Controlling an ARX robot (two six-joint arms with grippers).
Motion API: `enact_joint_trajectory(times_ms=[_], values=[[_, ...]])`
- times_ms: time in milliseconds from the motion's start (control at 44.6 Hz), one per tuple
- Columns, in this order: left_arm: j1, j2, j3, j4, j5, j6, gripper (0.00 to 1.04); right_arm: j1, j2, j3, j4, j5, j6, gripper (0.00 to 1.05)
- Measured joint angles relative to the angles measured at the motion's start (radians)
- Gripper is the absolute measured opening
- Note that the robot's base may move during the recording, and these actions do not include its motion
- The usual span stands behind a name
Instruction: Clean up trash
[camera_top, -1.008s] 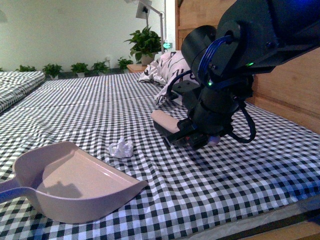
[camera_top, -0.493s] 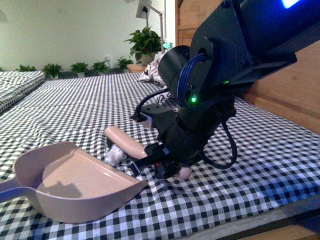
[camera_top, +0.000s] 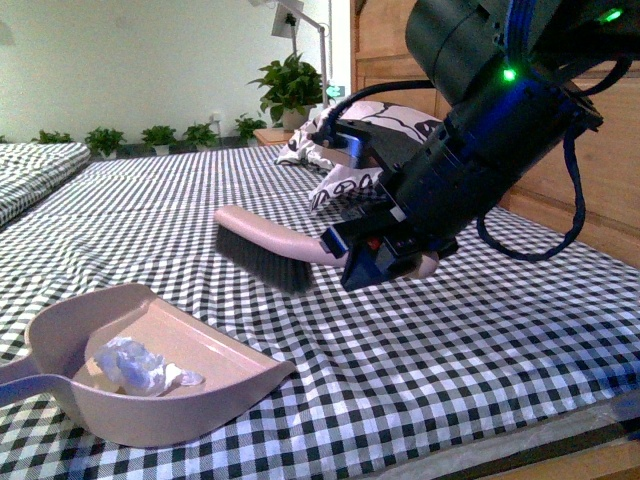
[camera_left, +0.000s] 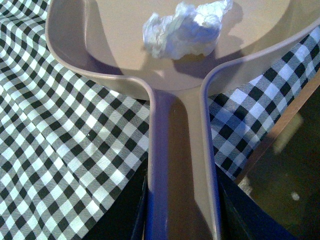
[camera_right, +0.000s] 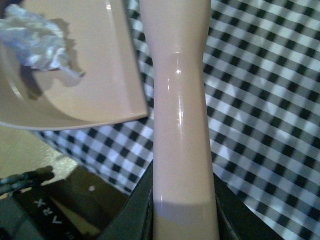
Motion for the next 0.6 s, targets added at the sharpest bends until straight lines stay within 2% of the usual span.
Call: enact_joint_trajectory(times_ms=[67,179,314,493,605], values=[[0.0,0.0,0.0,0.0,0.0,0.0,0.28,-0.021,-0.008,-0.03,0.06,0.05,0.014,0.19],[0.0,0.0,0.0,0.002,0.002,-0.002,0.28,-0.058,-0.054,-0.087,0.153,0.072,0.069,0.19],[0.005,-0.007,-0.05,0.163,0.061,-0.105,0.28,-0.104,-0.154,-0.161,0.206,0.071,0.102,0.19],[0.006,-0.084,-0.055,0.254,0.016,-0.23,0.28,-0.188,-0.339,-0.279,0.249,0.043,0.147,0.19],[0.014,-0.158,-0.055,0.299,-0.064,-0.304,0.28,-0.271,-0.488,-0.352,0.262,-0.023,0.199,0.19]])
